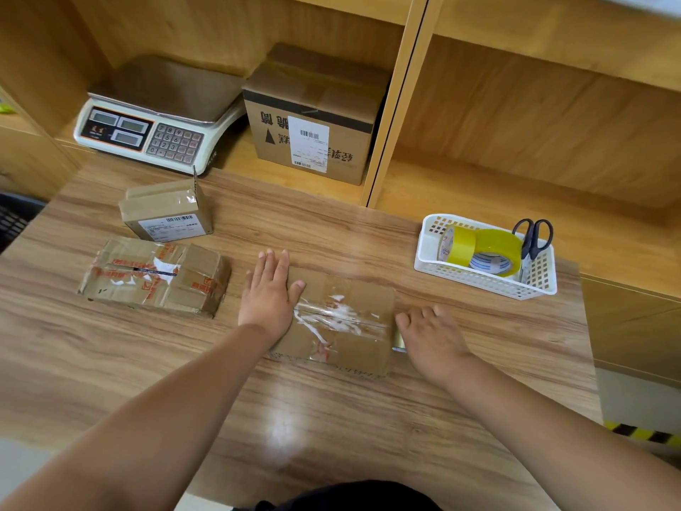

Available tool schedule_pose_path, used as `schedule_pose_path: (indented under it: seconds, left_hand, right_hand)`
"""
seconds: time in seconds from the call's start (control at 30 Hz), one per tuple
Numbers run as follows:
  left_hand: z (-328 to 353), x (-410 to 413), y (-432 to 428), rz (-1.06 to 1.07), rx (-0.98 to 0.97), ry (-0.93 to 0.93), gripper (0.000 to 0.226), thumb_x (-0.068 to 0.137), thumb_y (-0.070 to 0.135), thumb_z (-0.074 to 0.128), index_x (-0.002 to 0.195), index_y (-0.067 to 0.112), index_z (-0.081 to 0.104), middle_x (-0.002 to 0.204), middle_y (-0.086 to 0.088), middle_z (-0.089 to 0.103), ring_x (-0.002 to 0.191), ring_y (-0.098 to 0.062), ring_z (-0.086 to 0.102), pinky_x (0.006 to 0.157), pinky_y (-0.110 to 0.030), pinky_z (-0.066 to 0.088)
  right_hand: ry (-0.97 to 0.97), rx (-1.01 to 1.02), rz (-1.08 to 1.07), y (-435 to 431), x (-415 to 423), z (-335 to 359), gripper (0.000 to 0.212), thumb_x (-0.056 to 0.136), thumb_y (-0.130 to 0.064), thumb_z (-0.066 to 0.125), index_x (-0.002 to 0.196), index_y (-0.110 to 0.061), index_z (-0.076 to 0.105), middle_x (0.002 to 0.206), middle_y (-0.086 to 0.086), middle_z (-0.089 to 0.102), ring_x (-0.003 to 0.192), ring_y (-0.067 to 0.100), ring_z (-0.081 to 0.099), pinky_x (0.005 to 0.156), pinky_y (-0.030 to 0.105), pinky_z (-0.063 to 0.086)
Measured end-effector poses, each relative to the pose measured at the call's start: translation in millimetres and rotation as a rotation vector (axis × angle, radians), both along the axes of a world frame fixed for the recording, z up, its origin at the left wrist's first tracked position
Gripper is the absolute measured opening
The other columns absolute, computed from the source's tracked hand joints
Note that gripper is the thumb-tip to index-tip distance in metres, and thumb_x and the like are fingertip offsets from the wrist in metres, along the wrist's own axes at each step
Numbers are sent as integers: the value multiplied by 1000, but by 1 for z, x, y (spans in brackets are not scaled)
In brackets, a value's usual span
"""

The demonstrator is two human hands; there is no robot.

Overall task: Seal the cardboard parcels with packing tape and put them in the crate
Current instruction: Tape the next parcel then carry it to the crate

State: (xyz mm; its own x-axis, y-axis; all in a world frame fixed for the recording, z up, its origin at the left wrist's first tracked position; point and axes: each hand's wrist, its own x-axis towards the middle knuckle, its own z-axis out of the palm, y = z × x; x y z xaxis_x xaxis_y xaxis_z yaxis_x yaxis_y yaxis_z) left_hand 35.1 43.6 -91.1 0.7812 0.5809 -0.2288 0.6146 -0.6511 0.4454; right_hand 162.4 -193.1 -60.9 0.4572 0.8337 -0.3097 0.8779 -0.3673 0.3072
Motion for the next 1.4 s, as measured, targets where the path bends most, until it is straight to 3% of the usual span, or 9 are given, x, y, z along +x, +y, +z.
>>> schedule_pose_path:
  seconds: [0.2, 0.4, 0.53, 0.63, 0.9, 1.07, 1.2, 1.3, 1.4]
  left_hand:
    - [6, 3, -5, -42, 132, 89, 64, 101, 45, 17, 152, 14, -3, 160, -7, -7, 146, -18, -15, 119, -38, -7]
    - [36, 20, -30, -301, 338, 121, 80, 94, 61, 24, 153, 12, 2, 160, -8, -4, 146, -23, -13, 119, -45, -8]
    - [45, 52, -81, -791, 252, 168, 109, 74, 72, 56, 152, 18, 3, 159, -8, -4, 146, -26, -14, 116, -51, -13]
    - [43, 63, -103, -897, 249, 284, 128, 60, 71, 70, 152, 19, -2, 158, -15, -13, 144, -32, -17, 114, -55, -12]
    - [50, 72, -104, -1004, 383, 425, 138, 55, 70, 74, 151, 19, -12, 155, -18, -23, 143, -36, -19, 110, -61, -11]
    - [56, 68, -99, -1009, 389, 323, 133, 57, 70, 73, 151, 22, -6, 157, -18, -13, 144, -38, -6, 114, -52, -5]
    - [72, 65, -90, -933, 293, 195, 130, 58, 71, 71, 150, 26, -9, 158, -11, -11, 145, -34, -4, 116, -48, -4]
    - [87, 65, -86, -864, 225, 72, 131, 57, 73, 69, 150, 26, -10, 157, -4, -7, 145, -26, -3, 118, -44, 0]
    - [95, 61, -87, -781, 184, -65, 134, 53, 75, 69, 150, 26, -9, 154, 2, -1, 144, -22, 2, 119, -42, 5]
  right_hand:
    - [57, -36, -36, 2, 2, 7, 27, 89, -9, 42, 115, -15, 44, 110, 8, 55, 101, 26, 53, 87, 37, 31]
    - [33, 92, 10, 0, 3, 2, 16, 59, -13, 57, 75, -13, 61, 61, 7, 60, 53, 25, 56, 62, 36, 23]
    - [134, 102, -60, -6, 5, 3, 44, 78, -16, 63, 120, -10, 51, 109, 9, 60, 102, 27, 56, 85, 36, 28]
    - [203, 57, -167, -18, 7, -1, 57, 84, -21, 58, 135, -15, 33, 133, 2, 46, 123, 22, 39, 98, 33, 24]
    - [253, 148, -293, -35, 6, 3, 45, 85, -27, 58, 125, -17, 41, 125, 3, 53, 122, 22, 38, 100, 31, 22]
    - [249, 245, -320, -39, 8, 15, 47, 86, -42, 56, 125, -21, 43, 122, -1, 55, 119, 20, 40, 98, 31, 24]
    - [209, 487, -348, -43, 16, 26, 51, 74, -63, 64, 100, -20, 55, 98, -4, 62, 101, 22, 49, 86, 34, 27]
    - [231, 721, -424, -43, 25, 43, 42, 65, -45, 79, 96, -22, 62, 91, -7, 60, 96, 20, 47, 81, 28, 23]
    - [279, 935, -437, -37, 27, 71, 36, 60, -28, 71, 94, -21, 66, 88, -12, 57, 97, 20, 48, 82, 25, 21]
